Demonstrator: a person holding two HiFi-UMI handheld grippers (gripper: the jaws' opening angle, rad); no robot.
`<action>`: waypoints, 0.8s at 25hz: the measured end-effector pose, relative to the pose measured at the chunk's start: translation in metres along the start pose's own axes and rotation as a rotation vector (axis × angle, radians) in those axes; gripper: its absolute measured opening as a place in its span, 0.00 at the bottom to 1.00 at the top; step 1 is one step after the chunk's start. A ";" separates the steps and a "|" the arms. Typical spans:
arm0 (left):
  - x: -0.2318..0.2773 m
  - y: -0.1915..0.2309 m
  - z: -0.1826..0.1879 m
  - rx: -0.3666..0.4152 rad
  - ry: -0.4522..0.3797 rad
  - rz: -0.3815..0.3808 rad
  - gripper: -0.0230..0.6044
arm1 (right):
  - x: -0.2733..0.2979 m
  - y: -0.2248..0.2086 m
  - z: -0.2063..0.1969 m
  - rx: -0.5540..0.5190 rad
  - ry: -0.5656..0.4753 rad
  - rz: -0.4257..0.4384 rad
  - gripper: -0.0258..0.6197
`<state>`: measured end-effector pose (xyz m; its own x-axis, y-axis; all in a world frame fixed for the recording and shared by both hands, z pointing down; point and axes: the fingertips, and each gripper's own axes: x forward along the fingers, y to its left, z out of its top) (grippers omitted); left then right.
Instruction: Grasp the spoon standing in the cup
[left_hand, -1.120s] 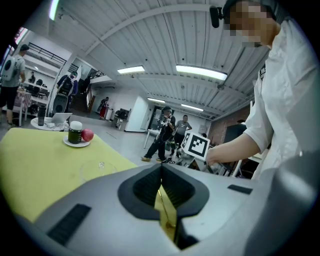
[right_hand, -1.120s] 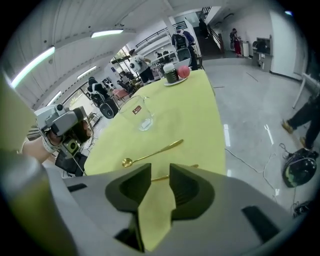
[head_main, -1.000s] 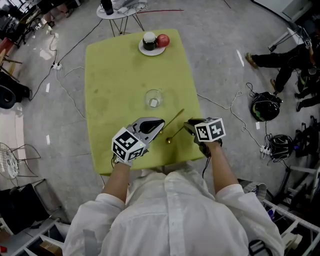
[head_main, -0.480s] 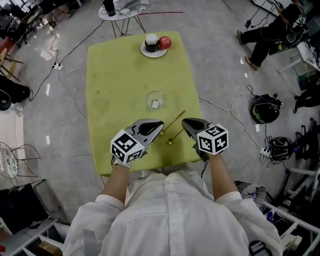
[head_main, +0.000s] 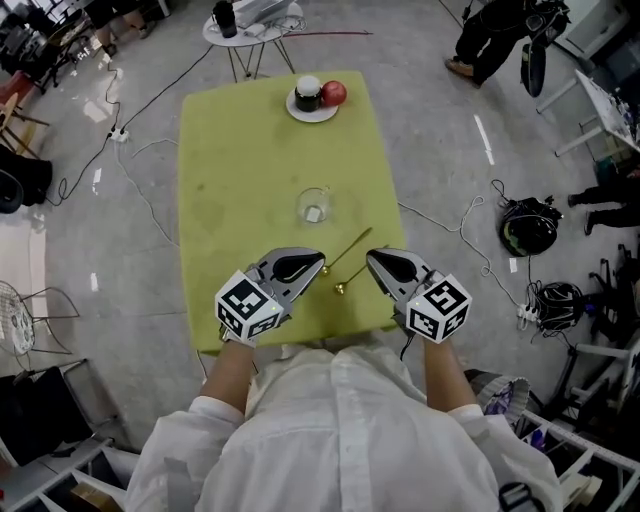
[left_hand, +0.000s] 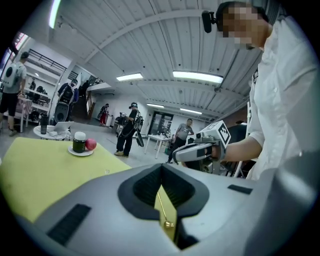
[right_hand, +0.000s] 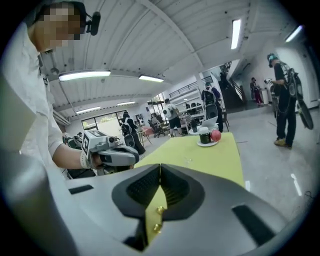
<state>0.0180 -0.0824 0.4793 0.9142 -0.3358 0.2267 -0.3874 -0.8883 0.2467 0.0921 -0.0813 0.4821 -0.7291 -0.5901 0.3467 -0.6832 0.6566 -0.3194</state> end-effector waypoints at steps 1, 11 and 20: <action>-0.002 -0.002 0.002 0.004 -0.004 -0.001 0.04 | -0.002 0.003 0.003 -0.012 -0.012 0.006 0.05; -0.021 -0.013 0.014 0.042 -0.036 -0.004 0.04 | -0.006 0.028 0.009 -0.057 -0.041 0.032 0.04; -0.037 -0.025 0.018 0.071 -0.031 -0.022 0.04 | -0.012 0.052 0.014 -0.074 -0.082 0.010 0.04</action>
<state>-0.0041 -0.0538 0.4477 0.9260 -0.3250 0.1920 -0.3592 -0.9150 0.1839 0.0647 -0.0473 0.4493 -0.7385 -0.6179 0.2699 -0.6736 0.6934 -0.2557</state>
